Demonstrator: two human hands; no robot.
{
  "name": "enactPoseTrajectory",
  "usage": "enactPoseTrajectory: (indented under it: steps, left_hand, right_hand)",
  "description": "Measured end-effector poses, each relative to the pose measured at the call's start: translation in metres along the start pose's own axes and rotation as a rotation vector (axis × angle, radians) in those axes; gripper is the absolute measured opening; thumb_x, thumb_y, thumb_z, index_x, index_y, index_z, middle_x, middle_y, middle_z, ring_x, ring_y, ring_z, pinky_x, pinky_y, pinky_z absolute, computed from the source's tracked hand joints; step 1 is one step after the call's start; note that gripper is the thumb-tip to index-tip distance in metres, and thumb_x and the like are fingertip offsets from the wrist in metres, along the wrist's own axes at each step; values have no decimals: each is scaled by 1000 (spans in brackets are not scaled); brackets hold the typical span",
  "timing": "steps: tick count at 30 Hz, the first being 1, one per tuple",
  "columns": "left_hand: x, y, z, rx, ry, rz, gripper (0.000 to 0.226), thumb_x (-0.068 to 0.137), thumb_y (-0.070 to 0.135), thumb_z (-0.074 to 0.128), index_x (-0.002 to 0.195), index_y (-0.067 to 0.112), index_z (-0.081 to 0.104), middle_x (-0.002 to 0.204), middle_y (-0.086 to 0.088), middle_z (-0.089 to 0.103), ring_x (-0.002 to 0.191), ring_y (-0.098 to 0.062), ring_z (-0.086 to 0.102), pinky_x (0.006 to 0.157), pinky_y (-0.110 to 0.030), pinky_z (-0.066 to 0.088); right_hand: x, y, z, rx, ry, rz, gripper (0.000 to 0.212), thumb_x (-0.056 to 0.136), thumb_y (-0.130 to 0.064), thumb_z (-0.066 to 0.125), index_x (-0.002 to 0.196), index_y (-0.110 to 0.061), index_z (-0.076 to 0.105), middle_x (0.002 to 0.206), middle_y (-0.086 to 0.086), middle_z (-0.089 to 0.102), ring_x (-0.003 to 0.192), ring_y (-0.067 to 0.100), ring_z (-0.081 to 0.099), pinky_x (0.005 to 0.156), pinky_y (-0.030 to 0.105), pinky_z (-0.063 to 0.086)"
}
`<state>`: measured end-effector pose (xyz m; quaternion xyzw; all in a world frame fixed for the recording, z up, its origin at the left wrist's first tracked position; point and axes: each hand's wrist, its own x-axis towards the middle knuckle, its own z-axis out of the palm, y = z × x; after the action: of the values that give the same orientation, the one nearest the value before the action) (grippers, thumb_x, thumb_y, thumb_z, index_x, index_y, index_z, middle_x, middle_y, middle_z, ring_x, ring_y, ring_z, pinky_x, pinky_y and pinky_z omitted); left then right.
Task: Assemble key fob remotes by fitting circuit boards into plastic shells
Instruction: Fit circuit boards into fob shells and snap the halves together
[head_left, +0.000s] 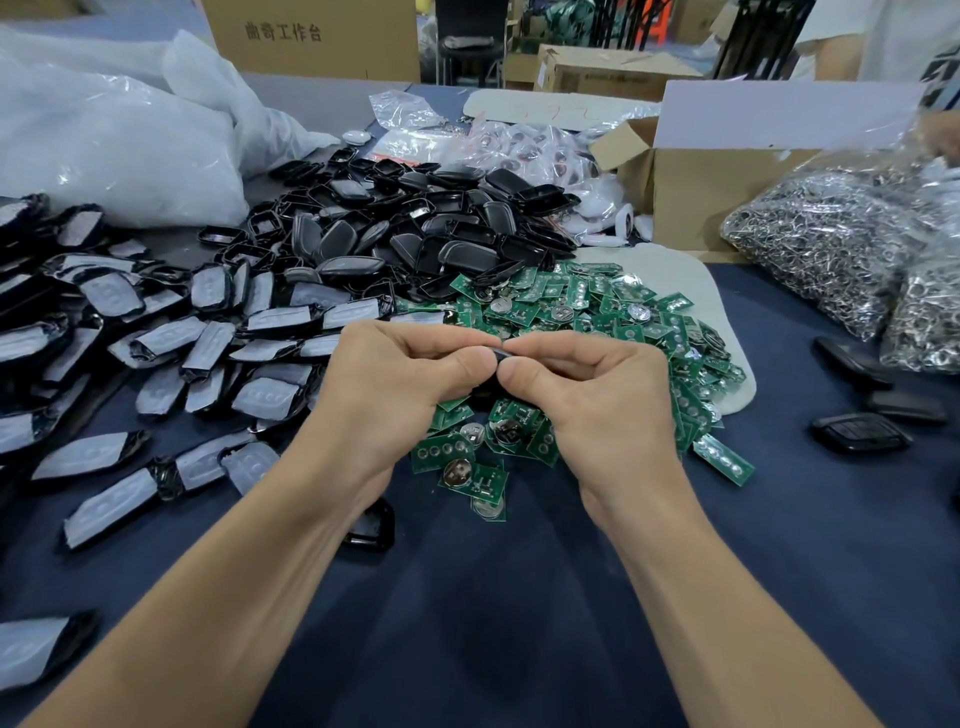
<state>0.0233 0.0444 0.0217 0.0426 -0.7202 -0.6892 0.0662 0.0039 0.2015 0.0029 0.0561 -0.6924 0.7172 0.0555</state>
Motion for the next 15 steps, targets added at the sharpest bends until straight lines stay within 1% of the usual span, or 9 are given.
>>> enactPoseTrajectory:
  steps: [4, 6, 9, 11, 13, 15]
  left_hand:
    - [0, -1, 2, -33, 11, 37, 26, 85, 0, 78, 79, 24, 85, 82, -3, 81, 80, -12, 77, 73, -18, 58]
    - [1, -1, 1, -38, 25, 54, 28, 85, 0, 78, 78, 26, 85, 82, -2, 81, 79, -11, 77, 74, -19, 58]
    - [5, -1, -2, -75, 44, 57, 29, 85, 2, 78, 77, 29, 85, 80, 0, 80, 79, -10, 75, 79, -22, 60]
    - [6, -2, -2, -116, 23, 57, 23, 83, 5, 79, 79, 27, 85, 80, -1, 80, 78, -11, 74, 77, -22, 60]
    - [6, -3, -3, -149, -19, 61, 15, 78, 10, 80, 82, 23, 85, 82, -3, 80, 79, -12, 74, 75, -21, 59]
    - [7, -4, -4, -107, -48, 97, 17, 80, 6, 80, 88, 20, 85, 88, -6, 81, 83, -16, 75, 76, -22, 59]
  right_hand:
    - [-1, -1, 2, -6, -3, -15, 18, 76, -2, 87, 83, -18, 83, 80, 0, 80, 79, 18, 79, 77, 34, 63]
    - [0, -4, -1, 29, -56, 15, 17, 78, -1, 84, 84, -17, 83, 81, 3, 80, 80, 19, 78, 78, 34, 63]
    - [2, -7, -7, 61, -103, 62, 16, 77, -5, 82, 85, -19, 82, 82, 7, 80, 78, 22, 76, 83, 44, 63]
    - [2, -8, -8, 24, -68, 35, 15, 73, -11, 82, 82, -21, 83, 79, 4, 80, 74, 19, 76, 78, 41, 63]
    - [1, -8, -8, -66, -14, -31, 15, 72, -14, 82, 83, -25, 83, 77, -2, 79, 72, 16, 77, 73, 35, 62]
    - [0, -7, -7, -174, 31, -103, 17, 72, -17, 83, 85, -29, 83, 77, -10, 79, 72, 11, 76, 71, 33, 62]
